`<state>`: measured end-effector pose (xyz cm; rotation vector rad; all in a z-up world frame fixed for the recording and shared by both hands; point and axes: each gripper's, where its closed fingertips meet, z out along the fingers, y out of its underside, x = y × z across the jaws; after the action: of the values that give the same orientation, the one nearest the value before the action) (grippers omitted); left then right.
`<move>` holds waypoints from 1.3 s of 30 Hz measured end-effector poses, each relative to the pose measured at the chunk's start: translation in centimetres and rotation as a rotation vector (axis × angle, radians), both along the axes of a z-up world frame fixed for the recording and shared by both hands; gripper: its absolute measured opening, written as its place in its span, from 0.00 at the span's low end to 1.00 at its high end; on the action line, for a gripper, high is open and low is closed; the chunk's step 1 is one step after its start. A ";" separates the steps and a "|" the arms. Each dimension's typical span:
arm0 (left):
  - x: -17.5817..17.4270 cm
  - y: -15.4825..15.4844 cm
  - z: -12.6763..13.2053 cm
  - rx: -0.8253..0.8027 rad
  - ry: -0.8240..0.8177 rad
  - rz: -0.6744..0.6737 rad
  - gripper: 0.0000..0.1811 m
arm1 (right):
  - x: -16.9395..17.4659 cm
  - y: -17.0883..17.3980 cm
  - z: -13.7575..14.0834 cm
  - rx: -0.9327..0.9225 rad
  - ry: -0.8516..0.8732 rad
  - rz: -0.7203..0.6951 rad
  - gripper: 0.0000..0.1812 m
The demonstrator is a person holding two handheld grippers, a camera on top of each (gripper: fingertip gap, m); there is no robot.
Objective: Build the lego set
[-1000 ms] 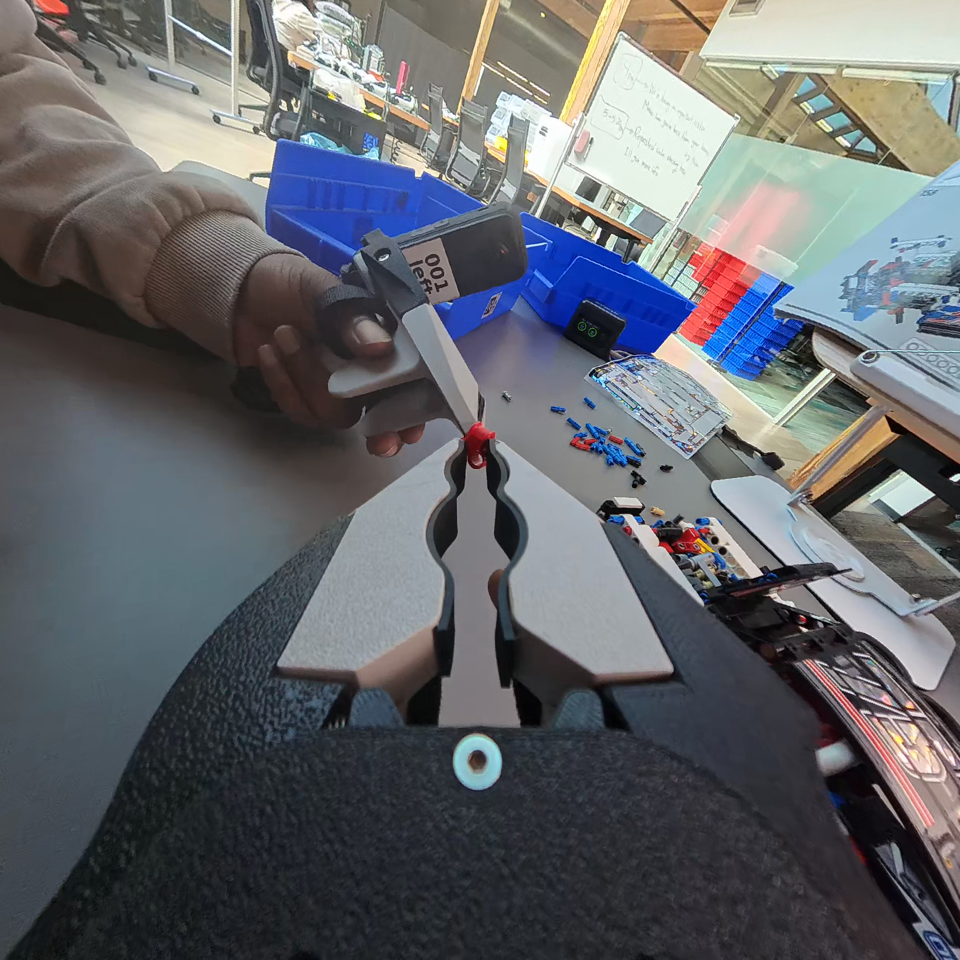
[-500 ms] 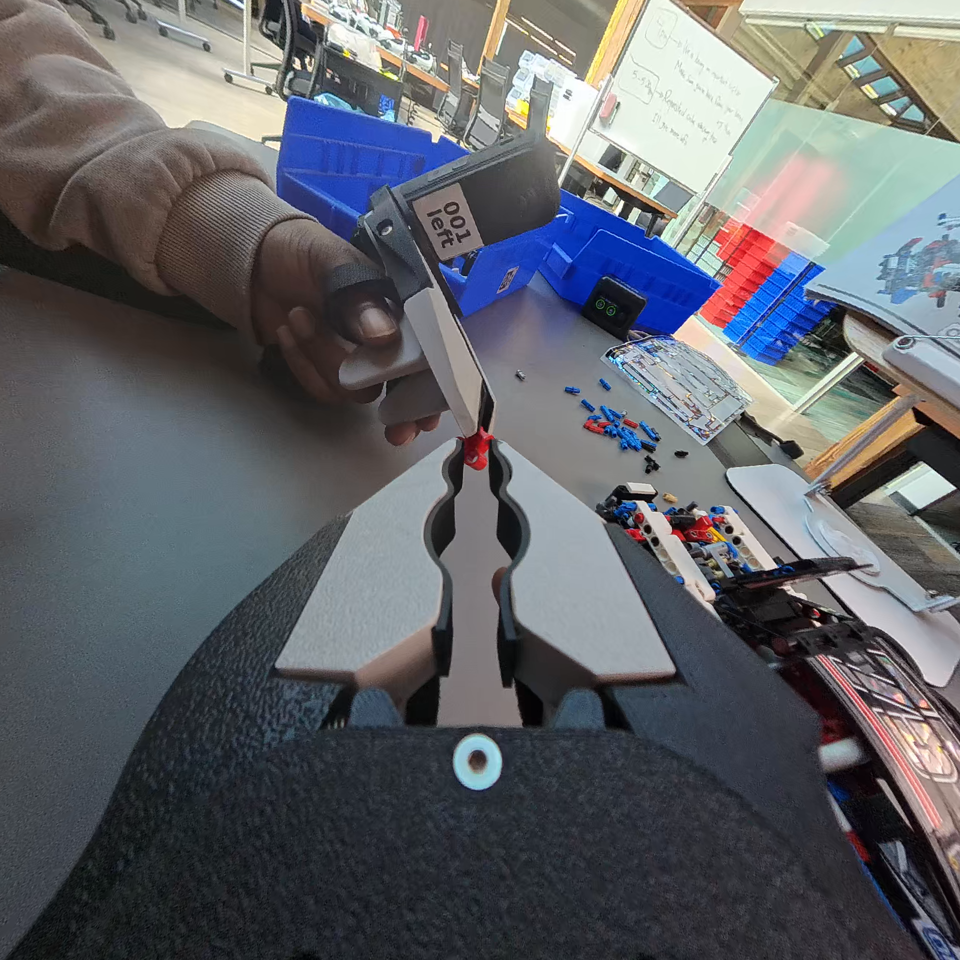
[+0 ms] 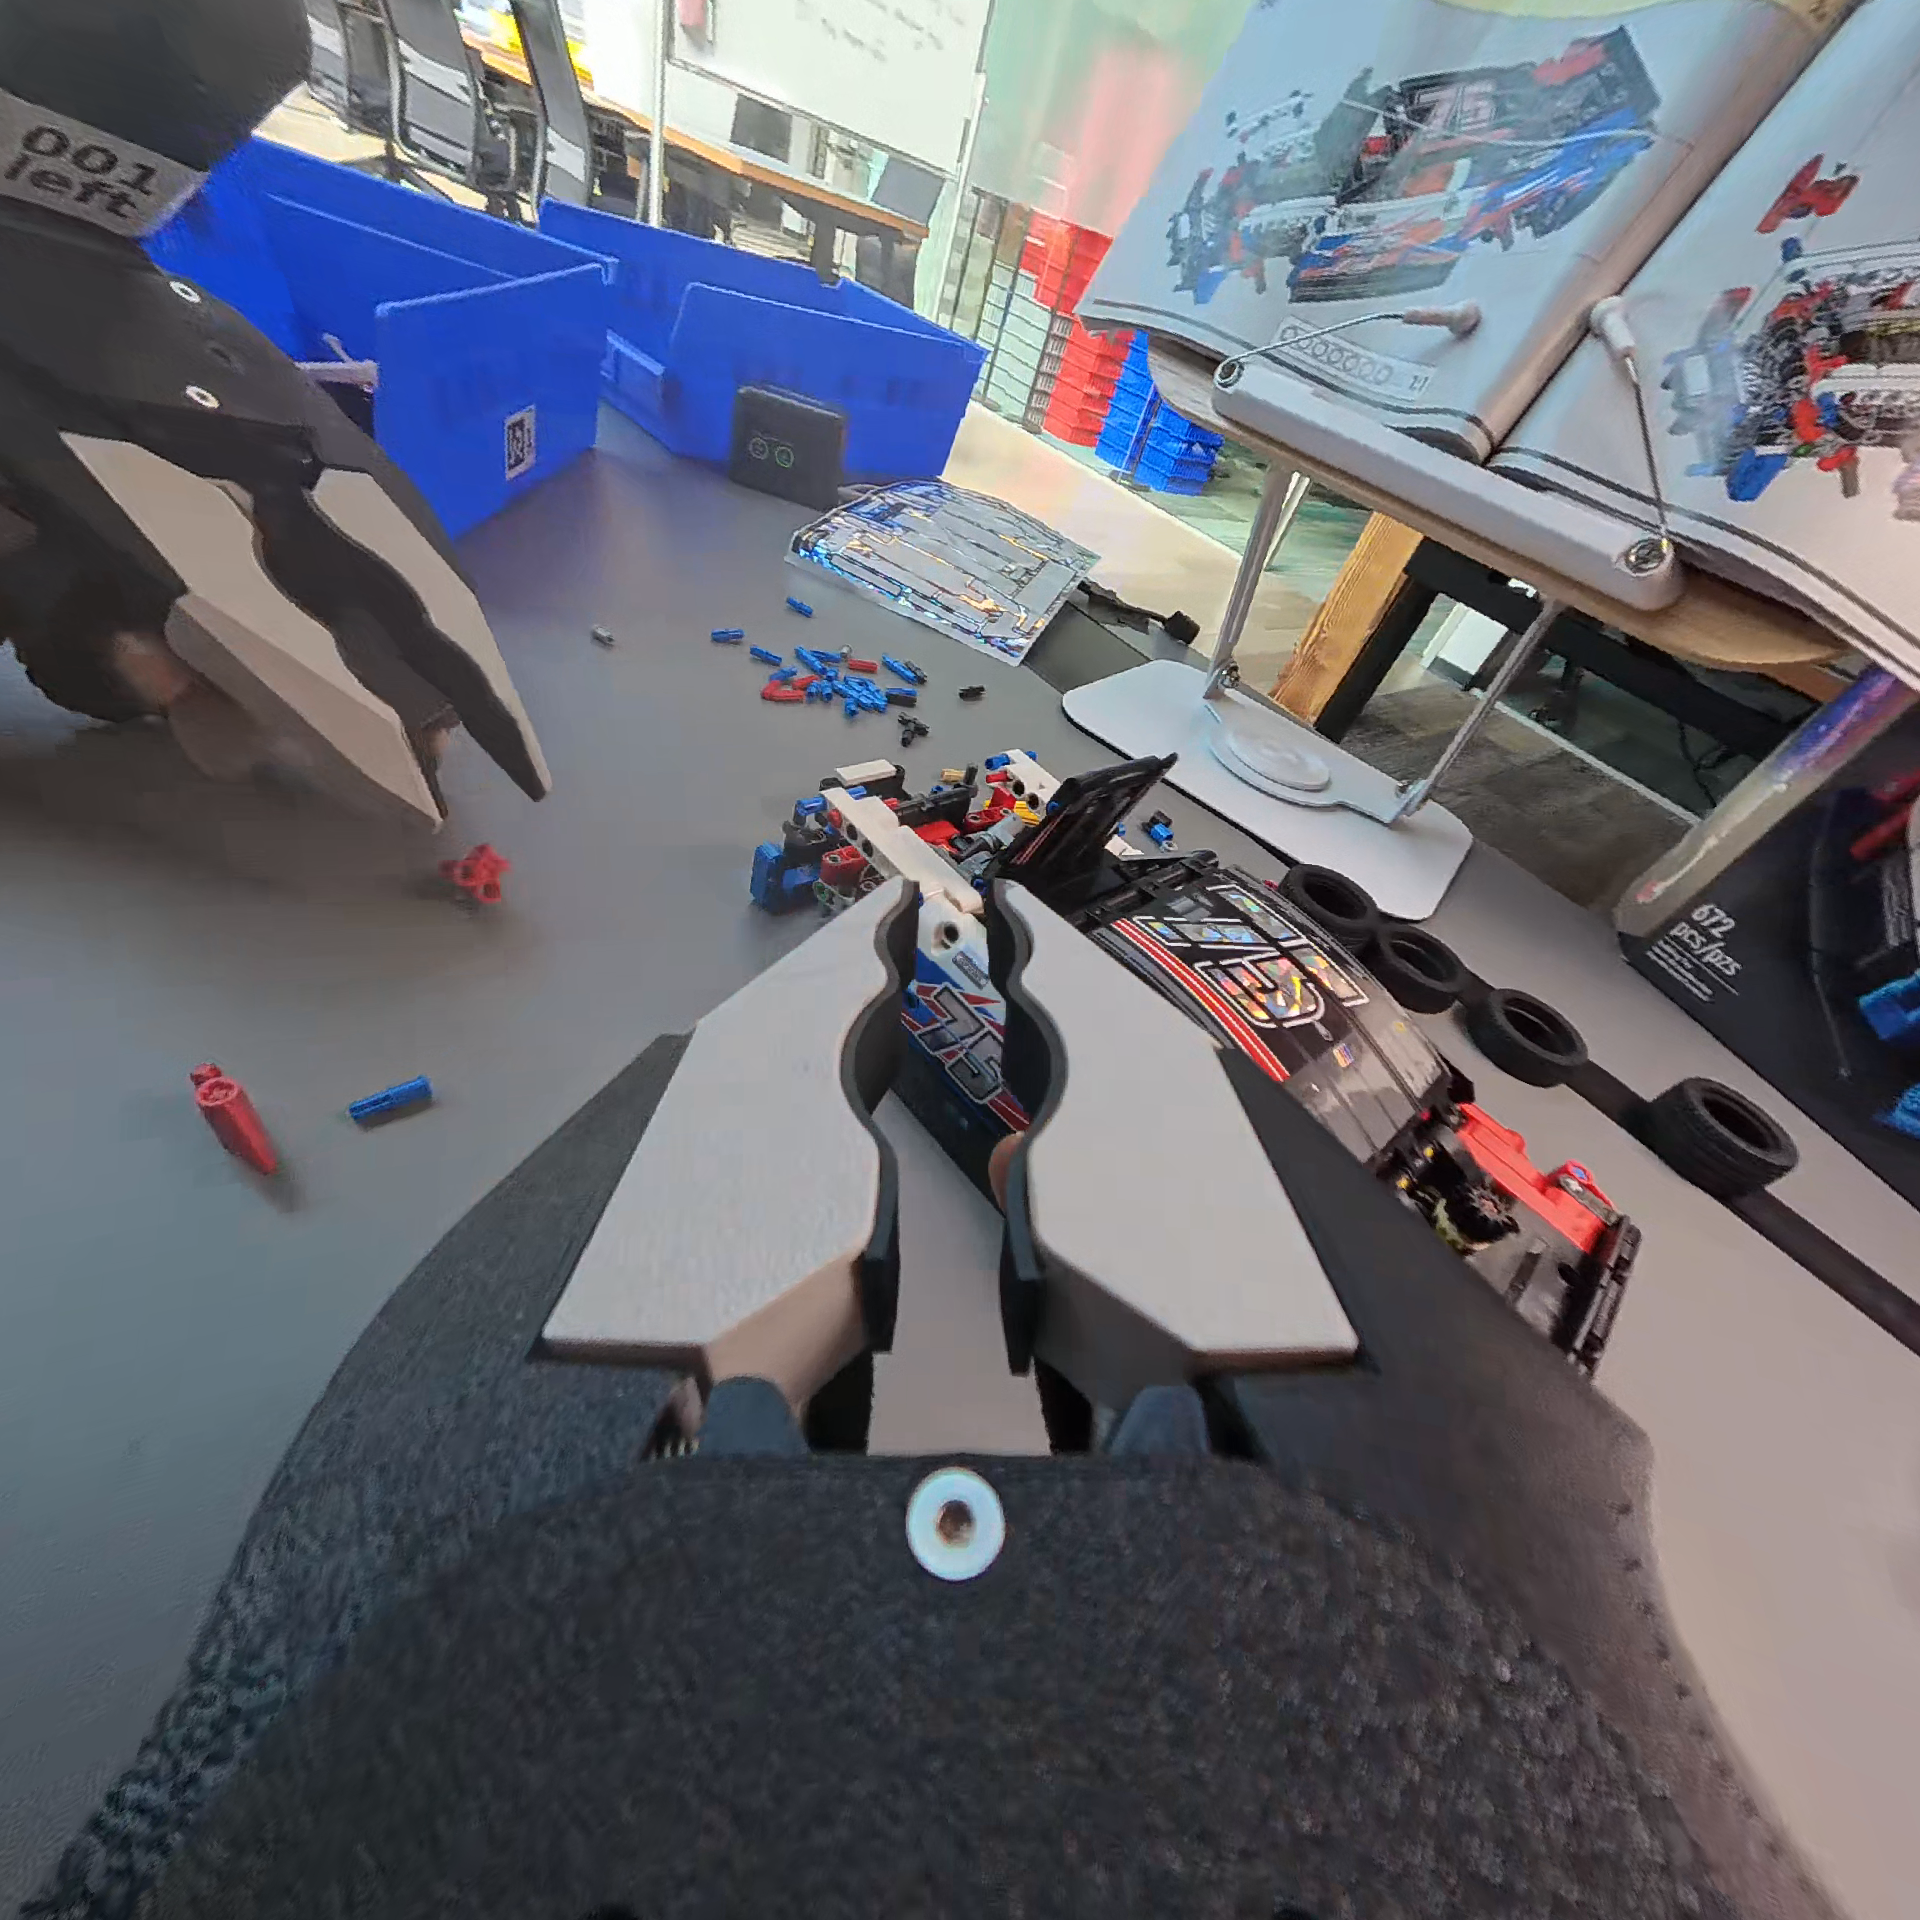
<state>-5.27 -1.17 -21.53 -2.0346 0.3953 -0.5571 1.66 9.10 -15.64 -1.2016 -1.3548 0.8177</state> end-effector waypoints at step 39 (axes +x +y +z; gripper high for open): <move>-7.5 5.6 3.5 0.133 0.072 0.278 0.18 | -12.5 10.8 -5.6 -0.148 -0.909 0.684 0.14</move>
<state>-12.77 4.40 -18.04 -1.9427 0.1815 -0.2807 -10.79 19.94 -21.26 -1.2892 -2.5771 0.8692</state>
